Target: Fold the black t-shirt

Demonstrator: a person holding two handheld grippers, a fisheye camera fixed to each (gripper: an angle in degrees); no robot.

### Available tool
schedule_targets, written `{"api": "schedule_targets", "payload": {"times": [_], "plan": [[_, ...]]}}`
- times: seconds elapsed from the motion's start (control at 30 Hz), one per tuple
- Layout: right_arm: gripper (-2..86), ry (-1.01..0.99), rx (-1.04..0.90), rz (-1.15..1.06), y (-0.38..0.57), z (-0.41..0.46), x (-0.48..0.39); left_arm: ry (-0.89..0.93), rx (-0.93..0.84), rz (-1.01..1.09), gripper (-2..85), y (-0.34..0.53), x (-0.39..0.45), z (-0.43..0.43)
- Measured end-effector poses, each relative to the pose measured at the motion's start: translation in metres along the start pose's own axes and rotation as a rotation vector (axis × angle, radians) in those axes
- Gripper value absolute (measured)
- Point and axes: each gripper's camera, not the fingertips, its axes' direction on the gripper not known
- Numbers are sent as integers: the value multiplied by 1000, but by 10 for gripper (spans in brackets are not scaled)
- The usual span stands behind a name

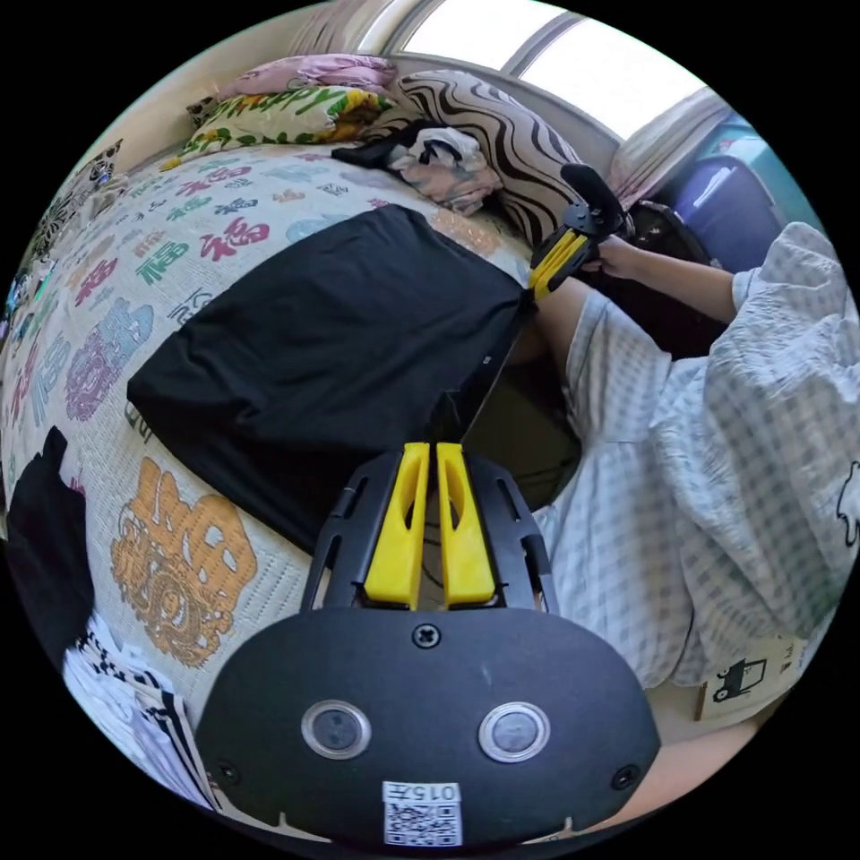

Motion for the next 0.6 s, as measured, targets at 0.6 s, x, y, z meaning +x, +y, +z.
{"api": "schedule_targets", "payload": {"times": [0.6], "plan": [[134, -51, 299, 426, 36, -41, 136, -176, 245, -571, 139, 43, -136, -106]]}}
